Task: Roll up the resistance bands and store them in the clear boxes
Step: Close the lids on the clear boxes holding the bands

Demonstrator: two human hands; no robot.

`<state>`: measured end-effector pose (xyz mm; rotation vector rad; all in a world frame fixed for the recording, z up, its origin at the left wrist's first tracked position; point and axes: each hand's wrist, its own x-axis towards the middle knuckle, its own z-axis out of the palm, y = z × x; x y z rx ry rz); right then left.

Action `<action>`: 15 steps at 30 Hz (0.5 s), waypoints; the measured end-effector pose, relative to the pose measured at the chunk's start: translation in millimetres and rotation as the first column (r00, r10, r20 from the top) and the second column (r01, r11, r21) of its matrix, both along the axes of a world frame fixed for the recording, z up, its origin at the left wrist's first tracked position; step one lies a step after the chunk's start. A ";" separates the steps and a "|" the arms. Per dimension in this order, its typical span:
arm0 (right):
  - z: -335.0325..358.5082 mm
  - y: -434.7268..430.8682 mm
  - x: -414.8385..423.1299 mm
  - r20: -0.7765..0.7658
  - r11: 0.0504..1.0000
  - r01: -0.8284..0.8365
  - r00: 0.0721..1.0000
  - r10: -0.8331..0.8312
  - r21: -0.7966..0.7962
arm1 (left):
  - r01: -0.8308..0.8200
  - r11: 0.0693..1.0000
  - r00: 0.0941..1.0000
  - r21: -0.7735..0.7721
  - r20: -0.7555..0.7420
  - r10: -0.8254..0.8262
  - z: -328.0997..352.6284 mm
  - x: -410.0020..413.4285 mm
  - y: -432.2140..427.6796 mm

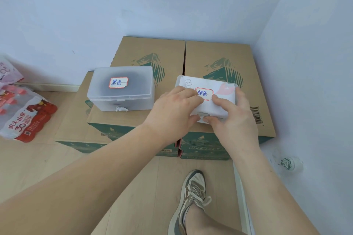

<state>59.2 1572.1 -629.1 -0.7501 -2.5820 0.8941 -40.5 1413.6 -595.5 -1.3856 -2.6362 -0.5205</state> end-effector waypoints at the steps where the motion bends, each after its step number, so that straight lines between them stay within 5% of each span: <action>1: 0.6 -0.4 0.5 0.010 1.000 -0.010 1.000 0.010 0.009 | -0.005 1.000 1.000 -0.017 -0.016 0.005 -0.8 -0.8 0.7; 8: 8.3 -3.5 3.1 0.089 1.000 -0.018 0.996 0.016 0.025 | 0.010 0.998 0.984 0.060 -0.180 0.001 -24.9 4.7 -1.4; 15: 15.3 -13.3 -3.3 0.216 0.995 0.085 0.972 -0.094 0.052 | 0.016 0.999 0.997 -0.042 -0.081 -0.019 -8.0 4.7 -6.2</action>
